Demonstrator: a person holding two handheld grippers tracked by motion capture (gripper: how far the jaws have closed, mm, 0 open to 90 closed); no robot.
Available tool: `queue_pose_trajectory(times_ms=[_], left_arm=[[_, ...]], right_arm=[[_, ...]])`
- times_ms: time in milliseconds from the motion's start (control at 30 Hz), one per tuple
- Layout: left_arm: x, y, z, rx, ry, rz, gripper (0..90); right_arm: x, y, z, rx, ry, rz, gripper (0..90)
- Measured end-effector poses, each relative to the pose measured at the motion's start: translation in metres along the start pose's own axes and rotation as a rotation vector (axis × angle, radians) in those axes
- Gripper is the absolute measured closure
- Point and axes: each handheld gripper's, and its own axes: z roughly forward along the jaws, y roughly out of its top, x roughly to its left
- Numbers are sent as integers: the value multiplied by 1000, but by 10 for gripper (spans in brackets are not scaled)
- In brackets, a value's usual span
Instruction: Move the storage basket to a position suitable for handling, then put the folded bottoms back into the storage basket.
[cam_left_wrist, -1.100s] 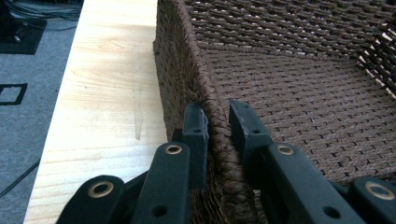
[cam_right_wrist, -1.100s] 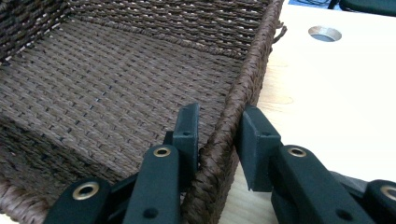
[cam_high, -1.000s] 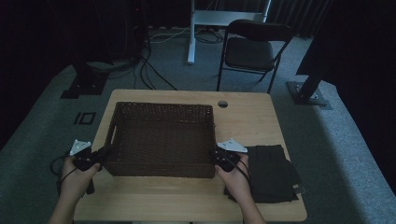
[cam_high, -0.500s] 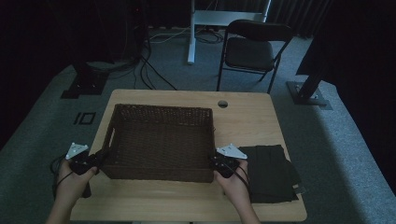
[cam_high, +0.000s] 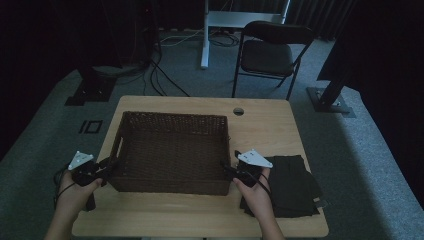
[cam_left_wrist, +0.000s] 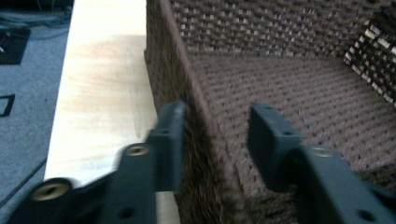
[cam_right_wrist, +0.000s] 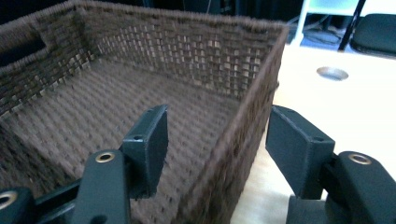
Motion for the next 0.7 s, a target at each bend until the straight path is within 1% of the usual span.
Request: queue_pose_trajectory(times_ms=[33, 67, 100, 133, 167, 200, 233, 267, 300, 333, 400, 433, 500, 633, 667, 700], left_arm=[[0, 0, 0, 0, 0, 0, 513], [0, 4, -2, -10, -9, -4, 513], [0, 6, -3, -15, -8, -1, 367], [0, 8, -5, -18, -3, 11, 343], [0, 10, -7, -22, 0, 14, 299], [0, 12, -9, -32, 5, 14, 239], [0, 12, -9, -32, 5, 14, 222], [0, 15, -12, -51, -9, 3, 222], [0, 16, -14, -48, -17, -4, 188], [1, 18, -16, -43, -24, -12, 188], [2, 21, -19, -38, -11, -36, 188], [1, 23, -21, -46, -9, -36, 187], [-1, 27, -24, -78, -2, -51, 187], [-5, 32, -26, -94, -3, -50, 185], [-8, 35, -26, -93, -7, -38, 185], [-9, 36, -25, -92, -12, -36, 185]], right_arm=[[0, 0, 0, 0, 0, 0, 383], [-1, 2, -1, -14, 6, 22, 361], [-3, 7, -3, -29, 21, 47, 248], [-4, 9, -3, -23, 28, 39, 208], [-4, 11, -3, -18, 39, 30, 194], [-4, 13, -4, -16, 40, 20, 175], [-4, 13, -4, -16, 40, 20, 175], [-3, 14, -4, -12, 42, 17, 145], [-4, 17, -6, -11, 78, 2, 124], [-4, 17, -6, -11, 78, 2, 124], [-4, 18, -6, -25, 80, 22, 124], [-5, 18, -7, -28, 83, 25, 124], [-6, 19, -8, -18, 78, 13, 124], [-9, 20, -9, -15, 86, 12, 125], [-10, 20, -10, -17, 88, 13, 125], [-12, 22, -11, -33, 87, 27, 133]])
